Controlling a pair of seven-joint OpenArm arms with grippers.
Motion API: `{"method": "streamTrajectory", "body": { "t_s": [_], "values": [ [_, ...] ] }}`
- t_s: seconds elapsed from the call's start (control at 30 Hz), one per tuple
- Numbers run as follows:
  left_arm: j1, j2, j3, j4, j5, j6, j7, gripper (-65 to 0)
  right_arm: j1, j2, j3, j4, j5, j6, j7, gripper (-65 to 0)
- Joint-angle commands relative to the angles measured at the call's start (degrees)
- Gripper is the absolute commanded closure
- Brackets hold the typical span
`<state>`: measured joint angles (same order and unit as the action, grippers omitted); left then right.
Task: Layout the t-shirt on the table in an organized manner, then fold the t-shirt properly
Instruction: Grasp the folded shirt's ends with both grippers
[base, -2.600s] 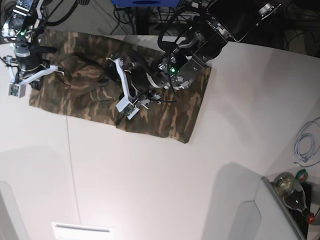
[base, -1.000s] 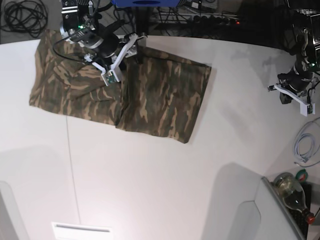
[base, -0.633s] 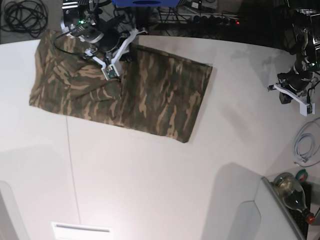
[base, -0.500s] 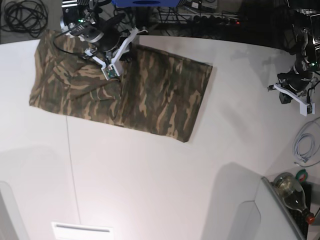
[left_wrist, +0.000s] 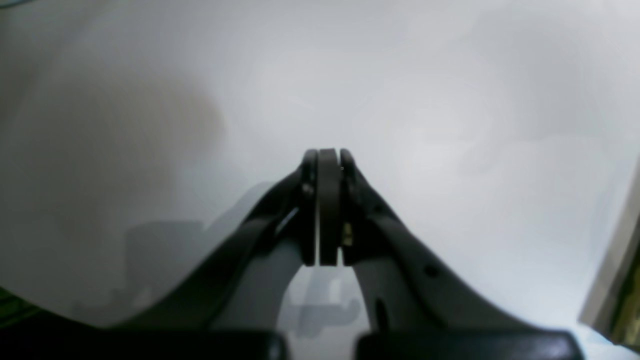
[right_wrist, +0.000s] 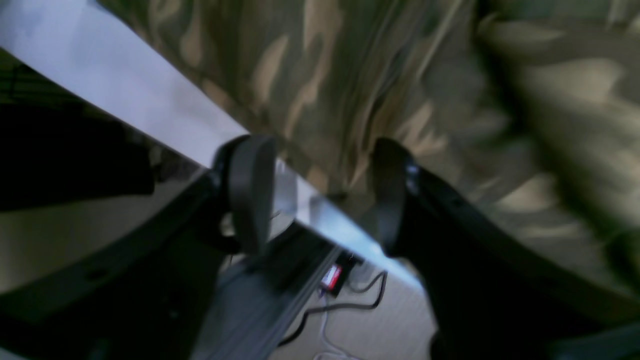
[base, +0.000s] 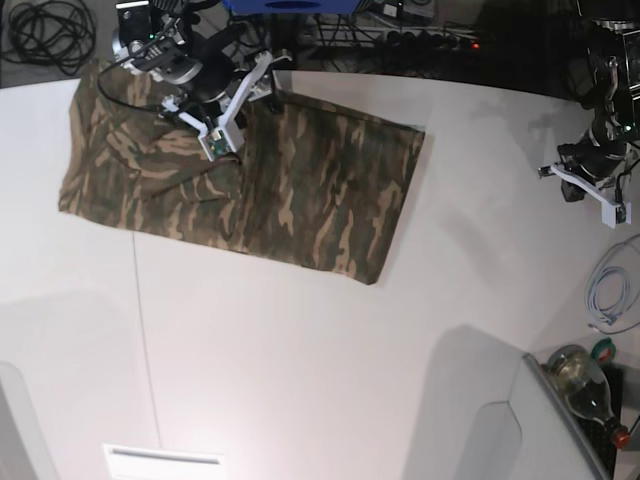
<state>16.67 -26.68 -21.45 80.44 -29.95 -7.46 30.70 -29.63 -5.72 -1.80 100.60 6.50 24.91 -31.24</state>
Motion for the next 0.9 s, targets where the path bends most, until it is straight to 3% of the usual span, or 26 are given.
{"method": "streamTrajectory", "body": {
  "t_s": [0.0,0.1,0.23,0.47,0.6,0.87],
  "values": [
    [-0.27,-1.32,-0.57,0.83,0.02,0.04,-1.12,0.0,1.01,-0.22,-0.26,2.13,0.93,0.28,1.31,-31.8],
    [-0.27,-1.41,-0.57,0.83,0.02,0.04,-1.12,0.0,5.06,-0.22,-0.35,1.95,0.93,0.28,1.13,-23.7],
    [-0.27,-1.41,-0.57,0.83,0.02,0.04,-1.2,0.0,13.93,-0.31,-0.35,-5.87,0.93,0.28,0.78,0.0],
    [0.08,-1.32,-0.66,0.74,0.02,0.04,-1.2,0.0,27.21,-0.31,0.09,-20.46,0.93,0.28,0.78,-2.6],
    [0.35,-1.32,-0.66,-0.05,0.02,0.04,-1.2,0.0,28.62,0.22,0.26,-23.72,0.93,0.28,1.31,-2.6],
    [0.26,-1.41,-0.66,-3.65,0.02,0.04,-1.2,0.0,28.53,0.75,8.44,-28.46,0.84,0.54,4.04,-2.6]
  ]
}}
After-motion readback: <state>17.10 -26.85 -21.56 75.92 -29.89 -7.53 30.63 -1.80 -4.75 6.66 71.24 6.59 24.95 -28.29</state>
